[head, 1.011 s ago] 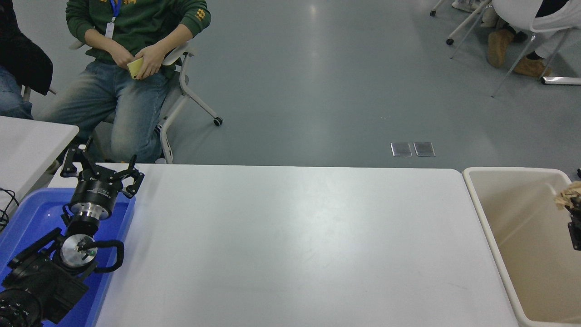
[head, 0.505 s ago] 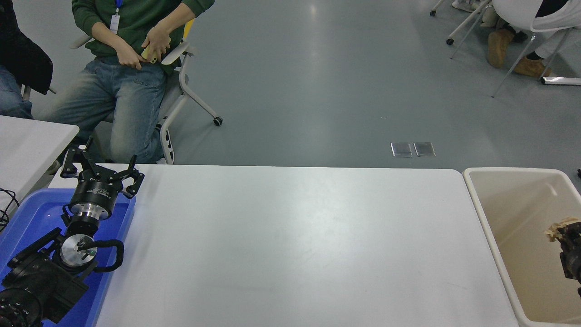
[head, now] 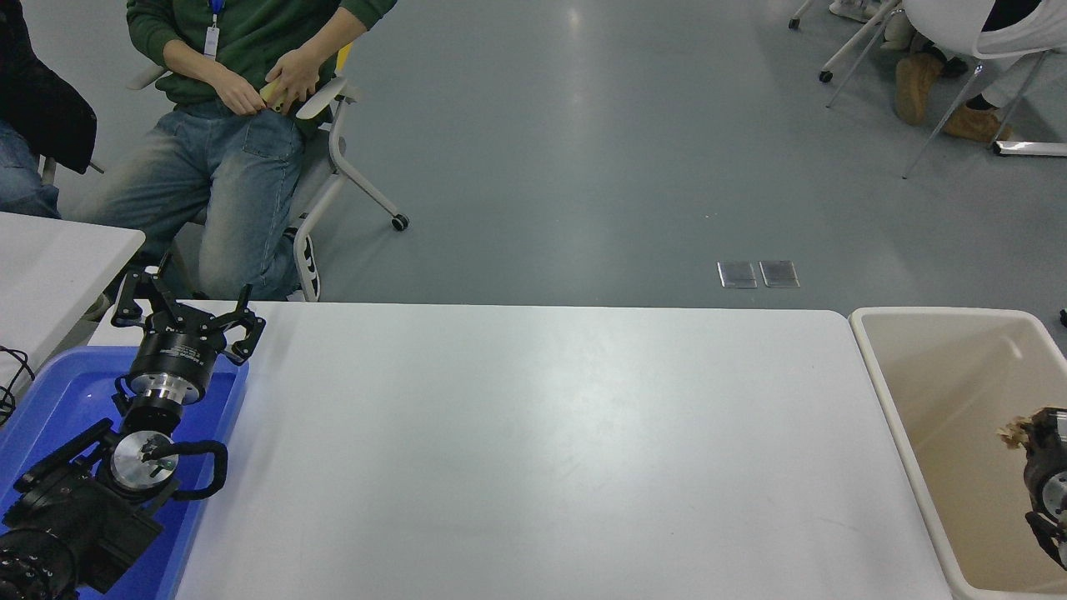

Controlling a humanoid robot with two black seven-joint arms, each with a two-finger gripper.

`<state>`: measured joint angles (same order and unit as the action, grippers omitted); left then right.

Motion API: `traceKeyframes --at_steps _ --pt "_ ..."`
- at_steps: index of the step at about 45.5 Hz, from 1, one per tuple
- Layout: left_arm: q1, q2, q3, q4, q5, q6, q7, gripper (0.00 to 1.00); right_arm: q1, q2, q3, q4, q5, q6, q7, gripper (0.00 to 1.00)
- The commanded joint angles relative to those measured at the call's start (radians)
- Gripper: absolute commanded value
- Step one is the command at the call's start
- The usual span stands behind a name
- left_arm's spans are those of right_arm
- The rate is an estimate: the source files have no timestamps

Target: Clean the table surface

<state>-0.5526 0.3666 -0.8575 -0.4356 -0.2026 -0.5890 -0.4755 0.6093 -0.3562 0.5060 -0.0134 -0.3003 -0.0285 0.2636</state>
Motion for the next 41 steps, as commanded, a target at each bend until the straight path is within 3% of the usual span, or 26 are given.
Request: traceKeyframes --at_steps 1,41 --pt "0.0 0.0 0.0 0.0 0.0 0.0 0.0 1.0 0.018 0.016 -0.001 0.001 0.001 -0.022 -0.015 1.0" --pt "-0.001 0.0 0.0 0.0 0.0 0.0 0.0 1.0 0.021 0.023 -0.003 0.004 0.059 -0.017 -0.017 1.0"
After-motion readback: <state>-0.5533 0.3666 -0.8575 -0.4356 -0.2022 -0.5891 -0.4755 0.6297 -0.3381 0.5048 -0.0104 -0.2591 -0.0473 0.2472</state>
